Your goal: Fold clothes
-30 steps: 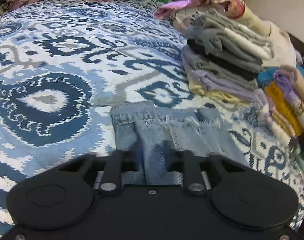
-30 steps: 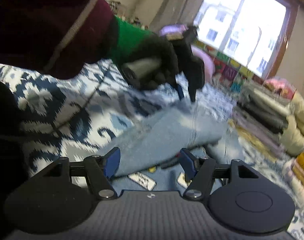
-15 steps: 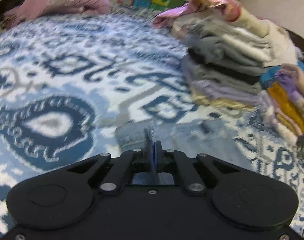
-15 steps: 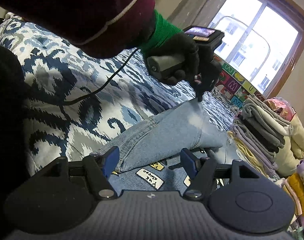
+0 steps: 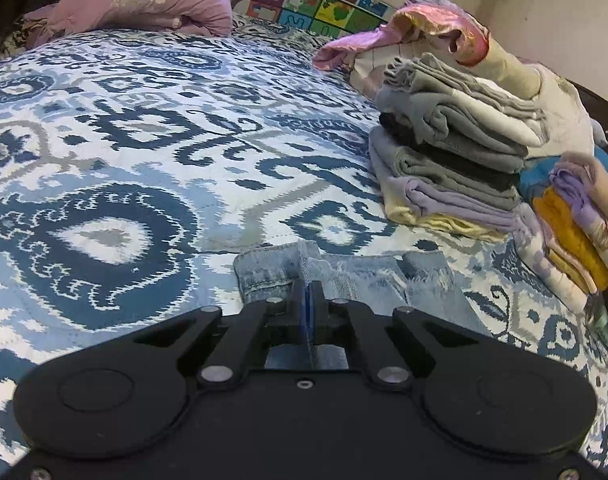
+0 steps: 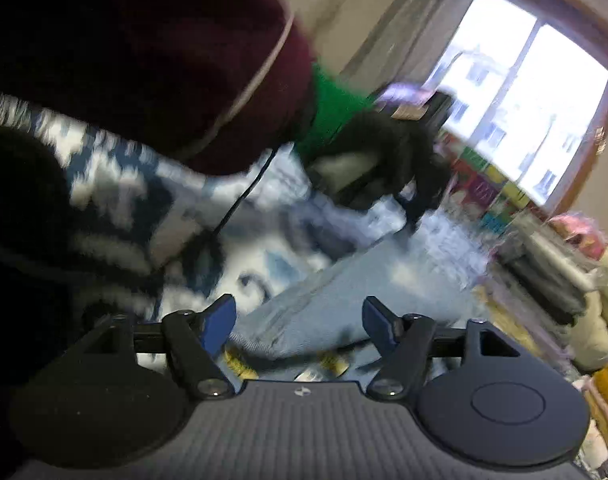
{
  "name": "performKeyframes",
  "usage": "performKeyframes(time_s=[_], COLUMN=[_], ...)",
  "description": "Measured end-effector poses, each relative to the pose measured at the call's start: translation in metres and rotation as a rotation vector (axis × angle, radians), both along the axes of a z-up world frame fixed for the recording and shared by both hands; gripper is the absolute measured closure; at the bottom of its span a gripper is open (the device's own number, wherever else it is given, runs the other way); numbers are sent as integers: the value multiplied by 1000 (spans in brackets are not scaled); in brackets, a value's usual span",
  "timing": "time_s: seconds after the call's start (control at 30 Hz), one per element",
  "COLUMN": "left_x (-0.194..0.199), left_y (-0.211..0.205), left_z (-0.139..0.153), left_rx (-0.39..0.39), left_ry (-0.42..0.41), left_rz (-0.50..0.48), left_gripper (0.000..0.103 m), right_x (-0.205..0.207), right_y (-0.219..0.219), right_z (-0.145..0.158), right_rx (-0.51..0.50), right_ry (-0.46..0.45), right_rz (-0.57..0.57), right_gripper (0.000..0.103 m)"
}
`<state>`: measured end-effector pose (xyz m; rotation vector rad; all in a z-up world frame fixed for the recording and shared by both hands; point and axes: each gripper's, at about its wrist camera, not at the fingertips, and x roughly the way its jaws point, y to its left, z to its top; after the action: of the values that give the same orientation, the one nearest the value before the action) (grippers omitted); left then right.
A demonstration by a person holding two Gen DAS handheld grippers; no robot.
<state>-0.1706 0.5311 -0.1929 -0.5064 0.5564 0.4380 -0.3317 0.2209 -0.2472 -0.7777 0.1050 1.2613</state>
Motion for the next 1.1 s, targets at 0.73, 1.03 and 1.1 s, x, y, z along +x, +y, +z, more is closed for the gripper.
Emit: performKeyframes(time_s=[0.73, 1.03, 1.1], left_x=[-30, -52, -50], left_y=[-42, -123, -137], left_z=[17, 6, 4], left_rx=[192, 166, 182], left_ry=[80, 92, 93], left_rz=[14, -90, -110], left_gripper=[95, 94, 94], right_x=[9, 82, 108], right_y=[-9, -43, -54], right_z=[7, 53, 62], right_rx=[23, 81, 127], right_ry=[37, 487, 575], right_rz=[-27, -155, -219], right_gripper=[41, 48, 50])
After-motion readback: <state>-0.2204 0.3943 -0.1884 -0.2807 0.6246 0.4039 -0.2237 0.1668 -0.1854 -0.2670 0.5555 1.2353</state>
